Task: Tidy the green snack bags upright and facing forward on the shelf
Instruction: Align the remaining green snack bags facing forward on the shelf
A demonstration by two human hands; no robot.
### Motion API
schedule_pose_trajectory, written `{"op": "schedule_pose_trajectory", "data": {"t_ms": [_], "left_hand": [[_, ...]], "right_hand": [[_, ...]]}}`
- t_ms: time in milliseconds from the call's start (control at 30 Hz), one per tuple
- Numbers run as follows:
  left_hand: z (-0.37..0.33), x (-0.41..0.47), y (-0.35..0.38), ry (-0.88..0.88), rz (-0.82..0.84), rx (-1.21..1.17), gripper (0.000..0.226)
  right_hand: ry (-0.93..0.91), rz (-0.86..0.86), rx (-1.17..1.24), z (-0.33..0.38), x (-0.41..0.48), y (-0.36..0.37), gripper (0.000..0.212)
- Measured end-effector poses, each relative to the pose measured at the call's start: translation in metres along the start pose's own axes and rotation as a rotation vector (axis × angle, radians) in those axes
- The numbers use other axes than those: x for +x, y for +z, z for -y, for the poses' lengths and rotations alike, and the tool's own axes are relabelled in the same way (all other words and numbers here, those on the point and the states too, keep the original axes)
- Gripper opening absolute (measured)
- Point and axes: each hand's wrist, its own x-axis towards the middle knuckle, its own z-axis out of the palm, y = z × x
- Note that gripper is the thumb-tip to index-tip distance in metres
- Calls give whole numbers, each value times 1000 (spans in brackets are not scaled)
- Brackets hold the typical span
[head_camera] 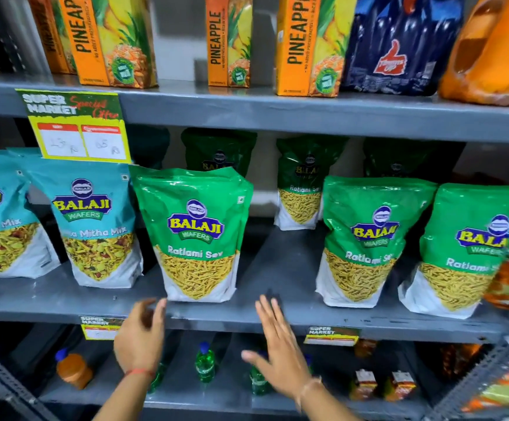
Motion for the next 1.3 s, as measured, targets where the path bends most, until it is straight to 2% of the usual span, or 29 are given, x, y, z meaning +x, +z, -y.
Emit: {"op": "schedule_pose_trajectory", "data": {"t_ms": [67, 100, 167, 233, 267, 300, 400, 433, 467, 533, 667, 767, 833, 1133, 1300], "left_hand": [[-21, -37, 12, 97, 51, -8, 29], [-29, -49, 24, 140, 97, -23, 24], [-55, -66, 55, 170, 190, -123, 28], [-85, -75, 90, 140, 284, -350, 19], [-98, -76, 106, 102, 356, -448, 16], [-110, -75, 125, 65, 455, -505, 24], [-139, -72, 166, 36, 766, -504, 93], [-145, -72, 173, 51, 820, -496, 105], [-152, -74, 181, 72, 857, -498, 108], [-155, -74, 192, 76, 917, -516, 100], [-150, -74, 208, -24, 914, -460, 94], [-150, -75, 206, -64, 849, -452, 65], [-148, -72, 201, -82, 807, -452, 54], [-114, -38, 163, -99, 764, -428, 51], [-120, -38, 155, -55, 809, -401, 55]], "right_hand": [[43, 5, 126, -20, -34, -19, 82], [112, -57, 241, -28, -46, -32, 78], [280, -297, 384, -50, -64, -65, 55], [410, -570, 421, -74, -70, -98, 14], [442, -656, 459, -84, -68, -112, 14], [464, -658, 522, -100, -64, -123, 22], [476, -447, 677, -135, -44, -147, 60], [452, -372, 695, -144, -36, -151, 70], [441, -312, 707, -154, -29, -155, 79], [425, -224, 703, -168, -17, -161, 90], [438, -162, 682, -177, -3, -166, 74], [433, -182, 726, -171, 4, -157, 70], [424, -219, 731, -165, 9, -147, 65], [416, -256, 736, -124, 28, -105, 64], [432, -241, 724, -121, 27, -102, 68]]}}
